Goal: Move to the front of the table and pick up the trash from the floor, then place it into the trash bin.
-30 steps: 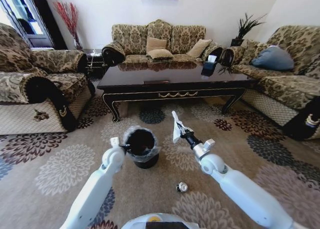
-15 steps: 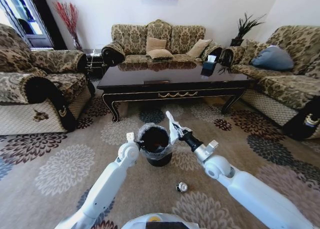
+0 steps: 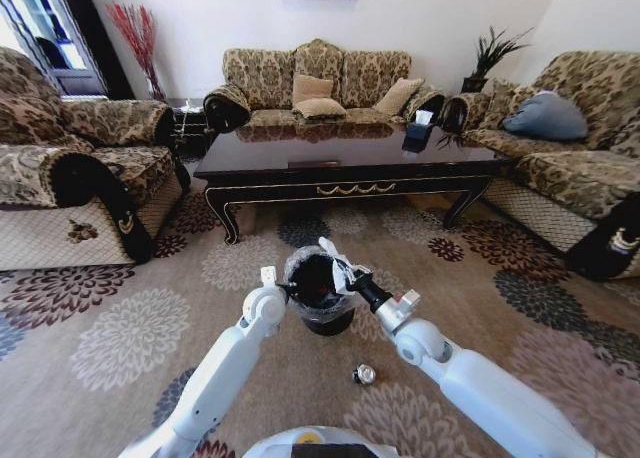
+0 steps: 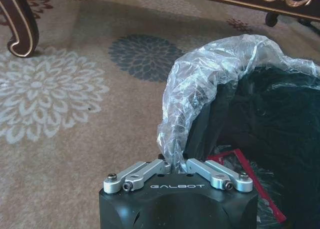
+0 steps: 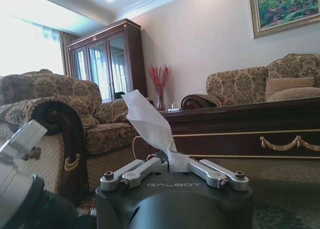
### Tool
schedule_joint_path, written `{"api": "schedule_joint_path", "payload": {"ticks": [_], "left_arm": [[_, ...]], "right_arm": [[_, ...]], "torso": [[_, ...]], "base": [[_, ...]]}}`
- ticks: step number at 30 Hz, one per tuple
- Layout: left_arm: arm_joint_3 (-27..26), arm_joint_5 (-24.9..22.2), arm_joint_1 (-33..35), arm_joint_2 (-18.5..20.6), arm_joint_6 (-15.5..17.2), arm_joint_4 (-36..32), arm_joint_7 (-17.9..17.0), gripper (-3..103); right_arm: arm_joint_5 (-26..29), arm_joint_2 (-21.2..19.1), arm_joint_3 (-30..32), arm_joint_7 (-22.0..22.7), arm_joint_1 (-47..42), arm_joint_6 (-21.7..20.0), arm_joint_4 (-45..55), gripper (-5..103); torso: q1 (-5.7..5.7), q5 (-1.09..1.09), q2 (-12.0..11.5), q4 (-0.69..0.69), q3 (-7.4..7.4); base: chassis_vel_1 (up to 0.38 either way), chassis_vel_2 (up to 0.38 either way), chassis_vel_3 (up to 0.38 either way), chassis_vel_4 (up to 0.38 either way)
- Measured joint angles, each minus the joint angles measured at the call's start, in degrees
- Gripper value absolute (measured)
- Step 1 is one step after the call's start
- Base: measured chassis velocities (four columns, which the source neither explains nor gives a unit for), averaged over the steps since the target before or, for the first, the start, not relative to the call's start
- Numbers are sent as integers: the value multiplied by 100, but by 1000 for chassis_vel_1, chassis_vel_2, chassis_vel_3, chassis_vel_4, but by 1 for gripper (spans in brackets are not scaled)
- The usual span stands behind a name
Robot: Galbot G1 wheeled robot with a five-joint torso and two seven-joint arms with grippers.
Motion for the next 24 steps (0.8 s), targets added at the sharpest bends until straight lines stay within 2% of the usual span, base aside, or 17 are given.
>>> {"api": "schedule_joint_path", "payload": {"ticks": [15,16,19,21,24], "left_arm": [[29,9,-26,-76,0,-10,30,2],[21,11,-13,-74,0,-17,36,2],[-26,24,47,-39,0,-60,48,2],[-45,25,61,-18,0,-68,51,2],[-104,30,89,55,0,-79,57,2]], "right_arm": [[-243,154,-294,168,42,22,-192,0],[-283,157,-313,195,49,26,-199,-3],[-494,174,-353,303,56,45,-256,13],[-524,176,-351,311,46,46,-263,13],[-535,155,-302,316,-2,20,-246,29]], "torso": [[0,0,0,1,0],[0,0,0,1,0],[0,0,0,1,0],[0,0,0,1,0],[0,0,0,1,0]], "base": [[0,0,0,0],[0,0,0,0],[0,0,0,0],[0,0,0,0],[0,0,0,0]]}}
